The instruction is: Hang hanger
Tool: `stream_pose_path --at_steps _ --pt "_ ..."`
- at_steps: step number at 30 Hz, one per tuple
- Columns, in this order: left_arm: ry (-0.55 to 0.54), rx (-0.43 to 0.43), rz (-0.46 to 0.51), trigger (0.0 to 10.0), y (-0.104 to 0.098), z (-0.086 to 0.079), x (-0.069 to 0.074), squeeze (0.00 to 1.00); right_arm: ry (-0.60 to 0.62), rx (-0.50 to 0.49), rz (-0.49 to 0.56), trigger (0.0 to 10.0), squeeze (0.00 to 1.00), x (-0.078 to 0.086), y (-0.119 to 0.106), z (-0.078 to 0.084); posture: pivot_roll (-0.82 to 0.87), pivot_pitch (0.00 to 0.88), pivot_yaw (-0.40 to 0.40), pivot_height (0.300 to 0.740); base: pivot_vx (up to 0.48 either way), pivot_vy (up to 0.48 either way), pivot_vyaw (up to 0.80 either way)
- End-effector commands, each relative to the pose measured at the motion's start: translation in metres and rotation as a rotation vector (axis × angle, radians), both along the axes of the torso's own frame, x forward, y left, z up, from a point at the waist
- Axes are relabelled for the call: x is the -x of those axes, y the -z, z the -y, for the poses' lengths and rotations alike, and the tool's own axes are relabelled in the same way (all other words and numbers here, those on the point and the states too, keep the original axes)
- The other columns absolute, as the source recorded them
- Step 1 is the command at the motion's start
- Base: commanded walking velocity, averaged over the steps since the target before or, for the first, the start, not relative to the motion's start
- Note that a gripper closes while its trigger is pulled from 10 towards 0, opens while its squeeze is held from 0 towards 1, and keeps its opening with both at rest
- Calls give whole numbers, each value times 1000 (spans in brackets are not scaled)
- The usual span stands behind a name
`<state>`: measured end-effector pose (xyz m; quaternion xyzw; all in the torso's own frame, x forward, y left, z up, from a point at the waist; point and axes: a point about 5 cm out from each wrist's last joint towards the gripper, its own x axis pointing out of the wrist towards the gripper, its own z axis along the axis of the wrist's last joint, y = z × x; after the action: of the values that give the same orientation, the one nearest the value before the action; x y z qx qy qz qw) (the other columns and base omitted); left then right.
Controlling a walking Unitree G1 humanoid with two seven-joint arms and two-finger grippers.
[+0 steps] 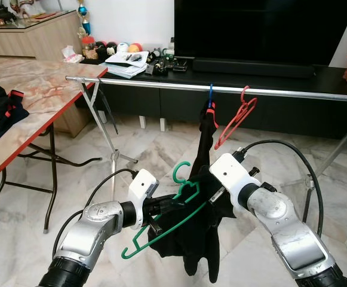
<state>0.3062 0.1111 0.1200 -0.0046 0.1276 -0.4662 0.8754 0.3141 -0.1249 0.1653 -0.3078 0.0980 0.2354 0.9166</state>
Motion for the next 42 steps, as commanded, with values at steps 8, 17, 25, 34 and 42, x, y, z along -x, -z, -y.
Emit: stream_pose_path --at_steps 8,17,25,34,42 --pt "-85 30 50 10000 -6 4 -9 0 -48 2 14 10000 0 12 -8 -20 47 42 52 740 0 0 0" --pt "-103 92 63 10000 -10 11 -10 0 -54 4 1 10000 0 15 -7 -22 43 40 50 740 0 0 0" --pt "-203 169 88 10000 -18 9 -20 0 -29 -8 16 10000 0 15 -9 -23 39 44 50 740 0 0 0" --pt "-219 205 85 10000 -21 10 -21 0 -12 15 23 10000 0 13 -9 -21 41 46 47 740 0 0 0" --pt "-280 222 102 10000 -24 10 -25 0 -9 15 26 10000 184 13 -11 -22 39 50 46 740 0 0 0"
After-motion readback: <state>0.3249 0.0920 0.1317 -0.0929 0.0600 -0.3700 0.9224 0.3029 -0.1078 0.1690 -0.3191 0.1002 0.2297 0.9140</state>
